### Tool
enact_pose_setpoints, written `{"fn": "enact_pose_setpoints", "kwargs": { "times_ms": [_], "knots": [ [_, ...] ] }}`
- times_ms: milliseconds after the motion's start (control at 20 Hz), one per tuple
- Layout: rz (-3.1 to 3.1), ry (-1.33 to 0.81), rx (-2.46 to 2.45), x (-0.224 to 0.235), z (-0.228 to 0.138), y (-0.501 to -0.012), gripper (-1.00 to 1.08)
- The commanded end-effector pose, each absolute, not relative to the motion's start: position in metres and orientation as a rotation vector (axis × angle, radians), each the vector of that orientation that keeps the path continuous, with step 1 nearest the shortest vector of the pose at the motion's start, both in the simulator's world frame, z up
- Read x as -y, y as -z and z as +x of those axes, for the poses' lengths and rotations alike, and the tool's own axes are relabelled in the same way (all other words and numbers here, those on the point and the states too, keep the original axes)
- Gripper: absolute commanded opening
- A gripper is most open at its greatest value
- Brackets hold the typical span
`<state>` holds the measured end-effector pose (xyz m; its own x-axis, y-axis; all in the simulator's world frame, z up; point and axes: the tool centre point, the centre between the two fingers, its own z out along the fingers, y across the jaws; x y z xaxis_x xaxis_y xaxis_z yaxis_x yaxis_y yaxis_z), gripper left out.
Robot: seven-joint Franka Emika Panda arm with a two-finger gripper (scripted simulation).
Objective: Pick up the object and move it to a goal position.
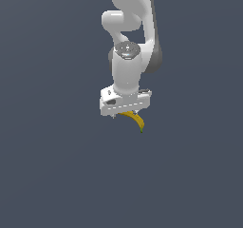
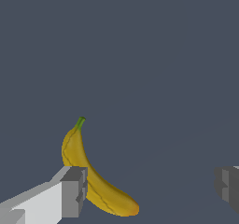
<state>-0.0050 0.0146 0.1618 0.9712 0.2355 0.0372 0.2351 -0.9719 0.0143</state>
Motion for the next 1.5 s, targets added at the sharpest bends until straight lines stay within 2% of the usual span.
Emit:
{"fn": "enact_pose_setpoints", "kwargs": {
  "times_ms": [0,750,1450],
  "knots": [
    [3.09,-0.05,-0.494,-0.021,-0.015,-0.147,1.0],
    [2.928,-0.006,-1.127,-0.053,-0.075,-0.079,1.0],
    [2.892,0.0,-1.227,-0.059,-0.086,-0.065,1.0]
  ]
}}
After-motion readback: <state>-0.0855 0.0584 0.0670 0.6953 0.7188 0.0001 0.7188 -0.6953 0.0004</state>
